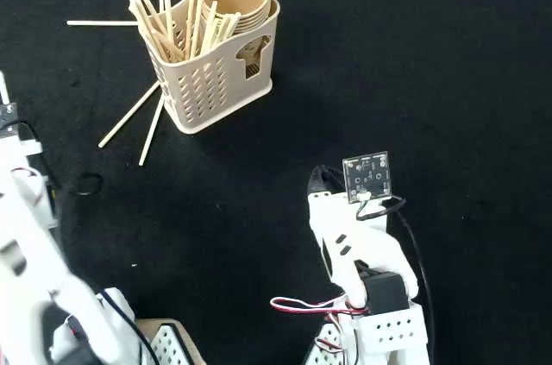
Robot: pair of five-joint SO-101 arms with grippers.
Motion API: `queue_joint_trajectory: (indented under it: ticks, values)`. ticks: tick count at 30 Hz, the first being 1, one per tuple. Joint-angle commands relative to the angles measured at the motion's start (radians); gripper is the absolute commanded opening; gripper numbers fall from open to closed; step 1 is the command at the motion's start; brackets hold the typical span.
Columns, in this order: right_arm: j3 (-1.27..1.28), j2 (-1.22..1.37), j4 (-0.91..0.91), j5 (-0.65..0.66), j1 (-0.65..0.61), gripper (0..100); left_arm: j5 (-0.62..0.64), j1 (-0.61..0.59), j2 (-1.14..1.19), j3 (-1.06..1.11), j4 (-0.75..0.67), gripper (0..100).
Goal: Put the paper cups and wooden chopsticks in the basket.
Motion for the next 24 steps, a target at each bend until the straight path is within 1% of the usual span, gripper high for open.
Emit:
queue_joint_trajectory:
  ticks: [1, 4, 7, 9, 11, 14, 16, 18, 21, 24]
  values:
    - [-0.002, -0.081, -0.02, -0.003, -0.009, 1.2, 0.173, 0.073, -0.417, 0.107, -0.118, 3]
    - [-0.002, -0.081, -0.02, -0.003, -0.011, 1.2, 0.256, 0.142, -0.628, 0.147, -0.216, 3]
    - [-0.004, -0.081, -0.02, -0.005, -0.011, 1.2, 0.322, 0.259, -0.779, 0.179, -0.379, 3]
    - [-0.004, -0.081, -0.02, -0.005, -0.011, 1.2, 0.37, 0.352, -0.839, 0.202, -0.554, 3]
    - [-0.004, -0.081, -0.02, -0.005, -0.011, 1.2, 0.396, 0.453, -0.858, 0.236, -0.776, 3]
    - [-0.005, -0.081, -0.02, -0.005, -0.011, 1.2, 0.393, 0.608, -0.81, 0.263, -1.12, 3]
    - [-0.005, -0.081, -0.02, -0.005, -0.011, 1.2, 0.393, 0.7, -0.724, 0.229, -1.255, 3]
    - [-0.005, -0.081, -0.02, -0.005, -0.011, 1.2, 0.393, 0.763, -0.589, 0.137, -1.269, 3]
    - [-0.002, -0.081, -0.021, -0.002, -0.011, 1.2, 0.402, 0.828, -0.33, -0.044, -1.227, 3]
    - [-0.002, -0.081, -0.021, -0.002, -0.011, 1.2, 0.462, 0.852, -0.084, -0.199, -1.22, 3]
